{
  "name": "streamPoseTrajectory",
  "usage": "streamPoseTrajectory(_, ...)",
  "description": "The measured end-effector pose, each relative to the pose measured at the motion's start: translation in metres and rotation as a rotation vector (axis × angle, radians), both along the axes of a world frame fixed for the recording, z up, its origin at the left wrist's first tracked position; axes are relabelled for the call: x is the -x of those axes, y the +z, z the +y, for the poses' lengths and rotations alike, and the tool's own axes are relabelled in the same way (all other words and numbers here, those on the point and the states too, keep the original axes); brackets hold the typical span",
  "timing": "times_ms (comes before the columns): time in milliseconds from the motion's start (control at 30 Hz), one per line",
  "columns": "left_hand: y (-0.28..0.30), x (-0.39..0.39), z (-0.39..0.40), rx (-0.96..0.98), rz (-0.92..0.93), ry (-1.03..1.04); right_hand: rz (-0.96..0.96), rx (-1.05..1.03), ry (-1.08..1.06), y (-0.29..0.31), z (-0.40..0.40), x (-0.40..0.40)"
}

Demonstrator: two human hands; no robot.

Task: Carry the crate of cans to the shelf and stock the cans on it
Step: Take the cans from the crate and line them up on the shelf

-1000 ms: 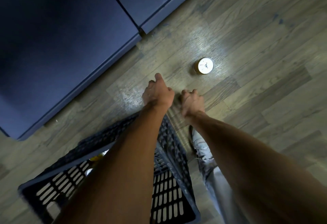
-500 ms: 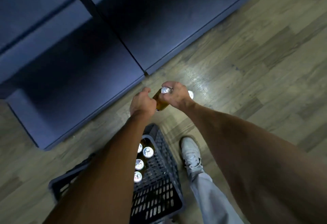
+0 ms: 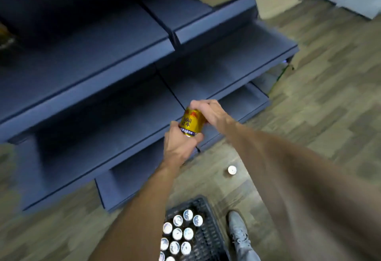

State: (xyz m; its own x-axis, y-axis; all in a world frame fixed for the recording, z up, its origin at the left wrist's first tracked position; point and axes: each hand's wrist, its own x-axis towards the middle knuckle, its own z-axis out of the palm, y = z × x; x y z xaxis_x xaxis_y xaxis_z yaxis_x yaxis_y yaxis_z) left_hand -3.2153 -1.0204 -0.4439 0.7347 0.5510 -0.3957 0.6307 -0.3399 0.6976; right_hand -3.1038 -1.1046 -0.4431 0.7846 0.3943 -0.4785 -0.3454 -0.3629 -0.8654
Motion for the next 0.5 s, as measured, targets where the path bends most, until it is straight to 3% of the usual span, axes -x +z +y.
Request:
streamPoseTrajectory(233,0.161,0.015,0.025,-0.264,-0.323,0.298,-0.001,-0.325,-0.052,0.168,0.058,0.025)
streamPoseTrajectory(300,0.190,0.026,0.034,-0.245,-0.437,0.347,-0.020,-0.369,-0.025,0.201,0.074,0.034)
streamPoseTrajectory(400,0.227,0.037,0.063,-0.007,-0.510,0.351,-0.066,-0.423,-0.012,0.248,0.095,0.042)
streamPoseTrajectory(500,0.255,0.045,0.101,0.447,-0.585,0.400,0.001,-0.495,-0.024,0.274,0.109,0.046)
